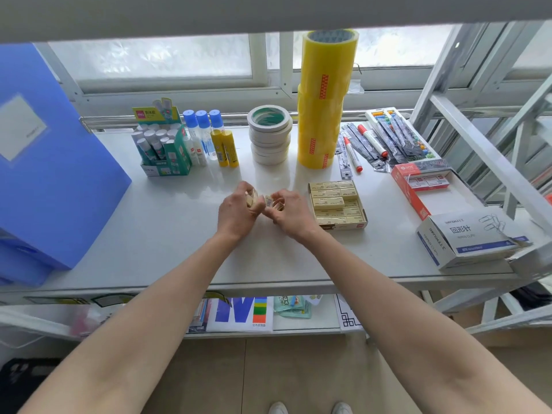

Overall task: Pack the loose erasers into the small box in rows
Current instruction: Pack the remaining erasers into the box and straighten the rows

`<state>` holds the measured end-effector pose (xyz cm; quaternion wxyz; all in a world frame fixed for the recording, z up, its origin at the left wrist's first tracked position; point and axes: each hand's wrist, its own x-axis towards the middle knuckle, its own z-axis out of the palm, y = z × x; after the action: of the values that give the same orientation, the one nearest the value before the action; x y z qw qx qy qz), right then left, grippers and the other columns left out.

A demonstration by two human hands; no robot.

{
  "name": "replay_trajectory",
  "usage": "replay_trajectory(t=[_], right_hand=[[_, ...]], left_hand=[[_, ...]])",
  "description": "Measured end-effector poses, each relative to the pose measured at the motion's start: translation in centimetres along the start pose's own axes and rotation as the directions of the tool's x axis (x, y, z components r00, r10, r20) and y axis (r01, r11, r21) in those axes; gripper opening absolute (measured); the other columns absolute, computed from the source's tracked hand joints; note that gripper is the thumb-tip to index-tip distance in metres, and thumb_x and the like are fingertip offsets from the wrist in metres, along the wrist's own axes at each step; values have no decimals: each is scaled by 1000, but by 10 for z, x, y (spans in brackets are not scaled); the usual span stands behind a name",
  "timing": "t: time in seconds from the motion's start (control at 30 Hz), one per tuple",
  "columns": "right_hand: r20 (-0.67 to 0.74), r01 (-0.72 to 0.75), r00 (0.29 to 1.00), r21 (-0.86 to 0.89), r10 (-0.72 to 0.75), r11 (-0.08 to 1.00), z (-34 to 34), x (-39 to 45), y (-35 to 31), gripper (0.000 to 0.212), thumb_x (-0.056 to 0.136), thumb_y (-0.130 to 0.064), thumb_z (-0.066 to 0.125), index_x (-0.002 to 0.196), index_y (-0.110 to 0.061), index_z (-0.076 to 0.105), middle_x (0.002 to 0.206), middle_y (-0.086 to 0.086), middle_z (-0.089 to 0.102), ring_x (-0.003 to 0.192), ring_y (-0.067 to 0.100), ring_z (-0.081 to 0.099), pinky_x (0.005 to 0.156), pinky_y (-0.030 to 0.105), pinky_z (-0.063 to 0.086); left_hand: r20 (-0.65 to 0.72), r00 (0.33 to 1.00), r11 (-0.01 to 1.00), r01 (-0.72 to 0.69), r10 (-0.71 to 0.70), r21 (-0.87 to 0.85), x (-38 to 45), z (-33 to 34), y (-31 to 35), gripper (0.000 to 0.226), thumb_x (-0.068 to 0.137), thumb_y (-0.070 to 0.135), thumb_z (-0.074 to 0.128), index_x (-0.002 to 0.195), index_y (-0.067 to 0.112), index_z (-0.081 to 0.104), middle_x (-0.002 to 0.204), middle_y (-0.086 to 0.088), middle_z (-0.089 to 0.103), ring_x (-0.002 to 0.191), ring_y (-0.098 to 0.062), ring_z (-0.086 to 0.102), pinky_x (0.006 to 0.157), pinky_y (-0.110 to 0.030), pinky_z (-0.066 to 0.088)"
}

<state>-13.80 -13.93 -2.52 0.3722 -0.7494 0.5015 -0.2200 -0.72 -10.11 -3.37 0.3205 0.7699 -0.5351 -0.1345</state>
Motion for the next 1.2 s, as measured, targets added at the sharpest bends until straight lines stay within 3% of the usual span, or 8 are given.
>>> replay_trajectory(t=[0.07, 0.17, 0.33, 0.47, 0.57, 0.77, 1.0, 1.2], right_hand=[[-32, 29, 999, 61, -27, 998, 4, -7, -2, 36, 83, -32, 74, 107, -7, 65, 97, 13, 67, 84, 30, 66, 80, 47, 55], [-104, 83, 992, 125, -70, 989, 2, -18, -5, 32, 84, -31, 72, 108, -10, 67, 96, 10, 65, 82, 24, 64, 77, 39, 55], [-115, 150, 983, 57, -143, 987, -8, -30, -6, 33, 83, -30, 74, 109, -10, 67, 99, 8, 59, 84, 16, 57, 77, 22, 43], [-131, 153, 981, 78, -142, 985, -13, -38, -7, 35, 80, -21, 77, 109, -10, 63, 96, 5, 62, 80, 13, 59, 73, 21, 51], [-108, 105, 991, 211, -84, 972, -18, -43, -7, 42, 77, -21, 80, 111, -9, 59, 89, -4, 60, 70, 5, 60, 65, 14, 50], [-96, 35, 995, 527, 19, 849, -35, -50, 8, 39, 81, -10, 74, 116, -14, 59, 110, 5, 67, 84, 17, 62, 84, 42, 58], [-36, -43, 996, 623, 83, 781, -53, -56, 23, 40, 84, -5, 68, 119, -25, 65, 121, 7, 59, 111, 21, 60, 100, 37, 50], [-43, -55, 993, 647, 109, 761, -64, -61, 28, 41, 85, -3, 67, 121, -22, 61, 111, 9, 67, 100, 26, 67, 88, 34, 54]], left_hand=[[98, 987, 918, 154, -126, -365, -4, -2, 11, 21, 94, 28, 53, 104, 10, 61, 83, -11, 63, 69, -24, 58, 58, -30, 44], [289, 924, 603, 383, -252, -700, -13, -9, 23, 27, 95, 34, 52, 107, 14, 65, 77, -12, 62, 53, -15, 53, 44, -23, 37], [464, 866, 449, 494, -183, -744, -21, -11, 19, 59, 78, 65, 62, 115, 19, 67, 91, -7, 67, 74, -16, 57, 52, -25, 43], [464, 875, 384, 479, -138, -789, -27, -7, 20, 45, 72, 34, 83, 110, 15, 70, 90, -12, 66, 82, -27, 54, 60, -30, 44], [422, 889, 309, 457, -176, -834, -31, -5, 22, 30, 76, 14, 79, 104, 11, 72, 95, -18, 66, 89, -33, 56, 74, -37, 45], [392, 878, 302, 466, -275, -832, -37, -8, 34, 24, 89, 7, 62, 113, 11, 66, 92, -12, 73, 74, -19, 71, 49, -16, 46], [486, 856, 332, 517, -175, -789, -45, 0, 46, 23, 88, 8, 67, 110, 11, 68, 86, -7, 69, 69, -16, 62, 45, -16, 41], [557, 823, 375, 554, -112, -743, -48, 6, 59, 51, 78, 49, 71, 114, 13, 66, 91, -5, 68, 73, -15, 64, 45, -17, 38]])
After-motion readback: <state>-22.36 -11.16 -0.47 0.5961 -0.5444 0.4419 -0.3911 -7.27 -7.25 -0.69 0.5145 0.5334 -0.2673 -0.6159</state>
